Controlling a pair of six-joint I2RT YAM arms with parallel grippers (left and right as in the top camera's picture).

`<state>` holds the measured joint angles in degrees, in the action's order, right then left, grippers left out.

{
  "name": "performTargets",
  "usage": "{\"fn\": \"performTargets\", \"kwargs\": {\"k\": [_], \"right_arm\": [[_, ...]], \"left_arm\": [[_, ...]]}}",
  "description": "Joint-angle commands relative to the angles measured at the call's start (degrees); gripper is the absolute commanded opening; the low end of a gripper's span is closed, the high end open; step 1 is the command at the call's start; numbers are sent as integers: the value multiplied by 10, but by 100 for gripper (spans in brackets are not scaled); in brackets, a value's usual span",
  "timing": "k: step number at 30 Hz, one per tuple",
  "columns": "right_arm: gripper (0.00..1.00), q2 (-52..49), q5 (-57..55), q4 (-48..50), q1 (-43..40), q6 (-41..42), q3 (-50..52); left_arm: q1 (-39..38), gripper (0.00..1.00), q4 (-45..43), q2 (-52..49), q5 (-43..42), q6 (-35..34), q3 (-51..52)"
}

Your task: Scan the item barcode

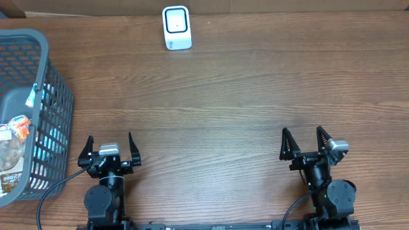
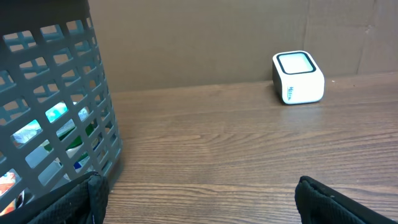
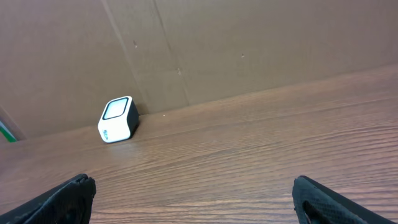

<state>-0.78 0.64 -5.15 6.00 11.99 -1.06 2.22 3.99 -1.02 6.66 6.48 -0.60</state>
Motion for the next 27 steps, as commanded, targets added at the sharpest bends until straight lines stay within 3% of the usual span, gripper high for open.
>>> {"fn": "performTargets", "kwargs": {"k": [1,12,20,27], "right_arm": [[100,6,-1,3,-2,-1,6],[100,6,-1,3,-2,-1,6],[100,6,-1,3,-2,-1,6],[100,6,-1,3,-2,-1,6]], "left_arm": [[-4,99,-2,7,-5,12,3],[-3,99,-21,7,55,34,3],[-3,100,-6,5,40,33,3],[-3,99,-6,-1,3,-99,2]]}}
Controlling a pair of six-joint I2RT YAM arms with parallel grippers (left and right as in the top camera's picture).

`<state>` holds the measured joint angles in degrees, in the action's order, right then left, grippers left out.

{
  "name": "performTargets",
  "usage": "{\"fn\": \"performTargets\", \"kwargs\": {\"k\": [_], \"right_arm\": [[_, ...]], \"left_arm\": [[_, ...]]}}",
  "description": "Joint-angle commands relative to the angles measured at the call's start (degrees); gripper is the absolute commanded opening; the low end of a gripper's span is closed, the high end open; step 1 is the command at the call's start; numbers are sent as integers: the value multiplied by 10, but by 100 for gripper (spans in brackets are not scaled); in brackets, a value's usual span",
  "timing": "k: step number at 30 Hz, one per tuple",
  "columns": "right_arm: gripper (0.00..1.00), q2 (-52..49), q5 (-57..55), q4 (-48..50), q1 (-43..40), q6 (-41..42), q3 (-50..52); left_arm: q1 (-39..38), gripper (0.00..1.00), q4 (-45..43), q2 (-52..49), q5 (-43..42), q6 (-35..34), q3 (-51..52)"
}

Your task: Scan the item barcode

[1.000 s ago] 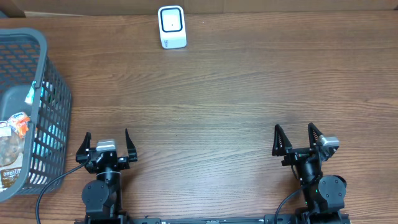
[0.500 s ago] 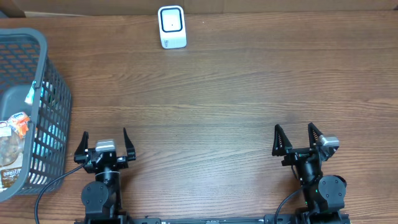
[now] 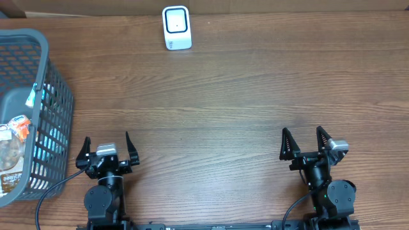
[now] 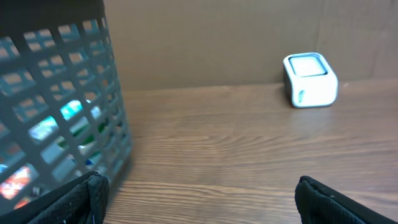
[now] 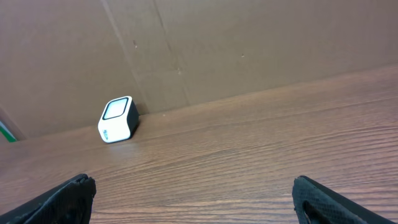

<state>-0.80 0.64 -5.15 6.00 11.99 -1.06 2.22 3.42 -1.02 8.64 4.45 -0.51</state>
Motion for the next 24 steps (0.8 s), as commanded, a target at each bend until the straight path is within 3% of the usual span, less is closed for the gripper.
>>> {"fn": "performTargets", "kwargs": {"k": [1,11,17,24], "right_arm": [[100,6,-1,3,-2,-1,6],[100,6,-1,3,-2,-1,6],[100,6,-1,3,-2,-1,6],[100,6,-1,3,-2,-1,6]], "left_arm": [[-3,100,0,-1,-22,-91,-2],[-3,100,85,-63,-72,-114,-163],[-3,100,150,-188,-123,-114,-314],[-3,100,308,-367,-189,-113,-565]]}}
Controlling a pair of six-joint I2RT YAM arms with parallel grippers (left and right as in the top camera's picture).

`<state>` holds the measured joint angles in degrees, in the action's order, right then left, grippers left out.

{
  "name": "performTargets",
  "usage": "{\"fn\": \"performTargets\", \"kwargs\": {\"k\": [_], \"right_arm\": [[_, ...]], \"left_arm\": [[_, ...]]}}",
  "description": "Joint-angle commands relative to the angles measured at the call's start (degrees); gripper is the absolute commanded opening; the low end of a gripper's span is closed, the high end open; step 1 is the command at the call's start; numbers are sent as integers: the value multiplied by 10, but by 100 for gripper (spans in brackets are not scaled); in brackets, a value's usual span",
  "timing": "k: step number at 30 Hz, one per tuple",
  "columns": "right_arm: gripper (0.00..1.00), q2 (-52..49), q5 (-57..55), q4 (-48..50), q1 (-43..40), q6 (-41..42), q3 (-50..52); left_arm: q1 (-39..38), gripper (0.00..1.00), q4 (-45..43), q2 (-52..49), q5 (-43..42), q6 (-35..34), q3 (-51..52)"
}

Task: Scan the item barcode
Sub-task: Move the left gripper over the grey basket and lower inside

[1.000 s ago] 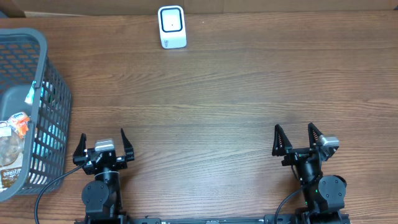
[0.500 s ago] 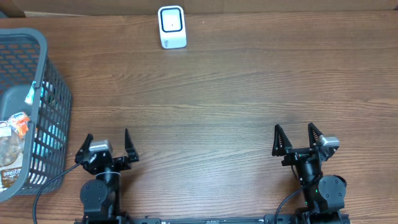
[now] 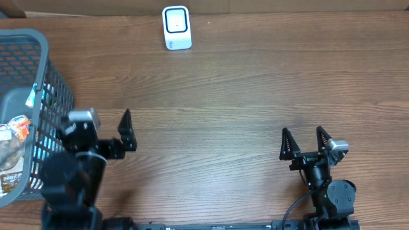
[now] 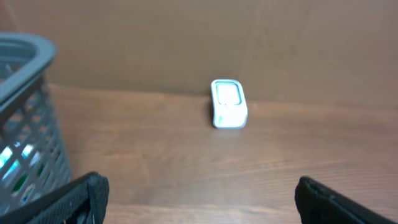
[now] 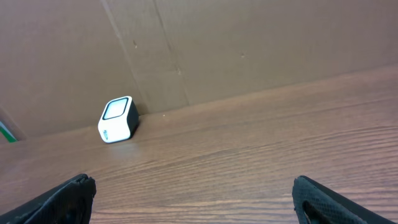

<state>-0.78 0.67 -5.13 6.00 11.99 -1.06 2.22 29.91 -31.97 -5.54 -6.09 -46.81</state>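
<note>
The white barcode scanner (image 3: 176, 27) stands at the table's far edge, also seen in the left wrist view (image 4: 228, 103) and the right wrist view (image 5: 118, 119). Packaged items (image 3: 13, 150) lie in the grey mesh basket (image 3: 39, 45) at the left. My left gripper (image 3: 96, 137) is raised beside the basket's right wall, open and holding nothing (image 4: 199, 211). Near the front edge at the right, my right gripper (image 3: 302, 142) stands open and bare (image 5: 194, 205).
A brown cardboard wall (image 5: 249, 43) backs the table behind the scanner. The basket's wall (image 4: 25, 124) rises at the left of the left wrist view. Bare wooden tabletop (image 3: 243, 96) lies between the grippers and the scanner.
My left arm has lifted and shifted left toward the basket; its camera now looks down on the scanner from higher up. The right arm has not moved.
Both grippers rested open near the front edge. The left one then turned slightly toward the basket. Now it is raised next to the basket wall, still open, while the right gripper stays where it was.
</note>
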Motion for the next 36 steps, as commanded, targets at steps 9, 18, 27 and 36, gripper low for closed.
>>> {"fn": "performTargets", "kwargs": {"k": [9,18,27,36], "right_arm": [[100,6,-1,3,-2,-1,6],[100,6,-1,3,-2,-1,6],[100,6,-1,3,-2,-1,6],[100,6,-1,3,-2,-1,6]], "left_arm": [[-3,100,288,-229,-45,-7,-429],[-3,99,301,-275,-46,15,-440],[9,98,297,-333,28,-56,-475],[136,96,402,-408,71,-87,-612]]}}
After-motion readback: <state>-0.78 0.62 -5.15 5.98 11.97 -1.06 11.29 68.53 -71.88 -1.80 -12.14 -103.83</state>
